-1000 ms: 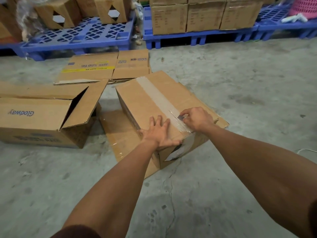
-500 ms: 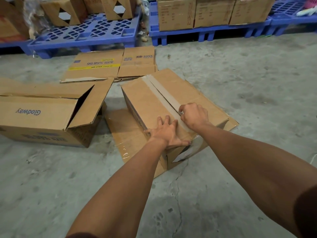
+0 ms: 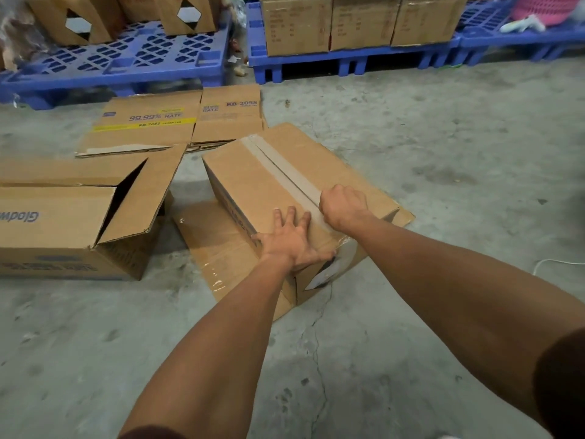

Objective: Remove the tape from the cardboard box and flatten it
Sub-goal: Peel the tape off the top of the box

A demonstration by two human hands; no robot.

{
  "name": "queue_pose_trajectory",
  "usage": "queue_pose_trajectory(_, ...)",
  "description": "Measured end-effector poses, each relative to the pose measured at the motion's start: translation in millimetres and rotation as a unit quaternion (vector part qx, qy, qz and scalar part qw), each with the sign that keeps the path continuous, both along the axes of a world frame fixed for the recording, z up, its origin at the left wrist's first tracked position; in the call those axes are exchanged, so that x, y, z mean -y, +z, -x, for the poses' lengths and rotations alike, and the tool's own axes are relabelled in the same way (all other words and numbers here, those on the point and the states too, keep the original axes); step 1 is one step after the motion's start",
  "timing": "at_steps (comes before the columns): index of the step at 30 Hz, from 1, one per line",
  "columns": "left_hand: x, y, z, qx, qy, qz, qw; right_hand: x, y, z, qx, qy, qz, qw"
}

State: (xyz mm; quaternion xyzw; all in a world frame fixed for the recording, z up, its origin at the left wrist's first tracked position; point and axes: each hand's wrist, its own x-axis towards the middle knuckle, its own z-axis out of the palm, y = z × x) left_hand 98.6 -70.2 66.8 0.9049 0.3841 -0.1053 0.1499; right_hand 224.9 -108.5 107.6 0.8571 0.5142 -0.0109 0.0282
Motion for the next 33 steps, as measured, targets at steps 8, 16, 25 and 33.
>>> queue_pose_trajectory(8,-0.9,-0.8,-0.3,-0.002,0.000,-0.013,1.000,35.6,13.4,-4.4,-0.022,-0.011,0.064,0.998)
queue_pose_trajectory(16,-7.9,8.1,-11.5,-0.058,-0.029,-0.053,0.997,77.8,13.0,-21.8,-0.137,-0.024,0.008,0.990)
queue_pose_trajectory(25,-0.9,1.8,-16.1,-0.020,-0.049,-0.019,0.998,102.6,-28.1,-31.5,-0.477,-0.387,-0.343,0.710)
queue_pose_trajectory(33,-8.6,3.5,-19.1,-0.053,-0.045,0.007,0.998,92.0,-53.5,-7.6,-0.445,-0.523,-0.421,0.593)
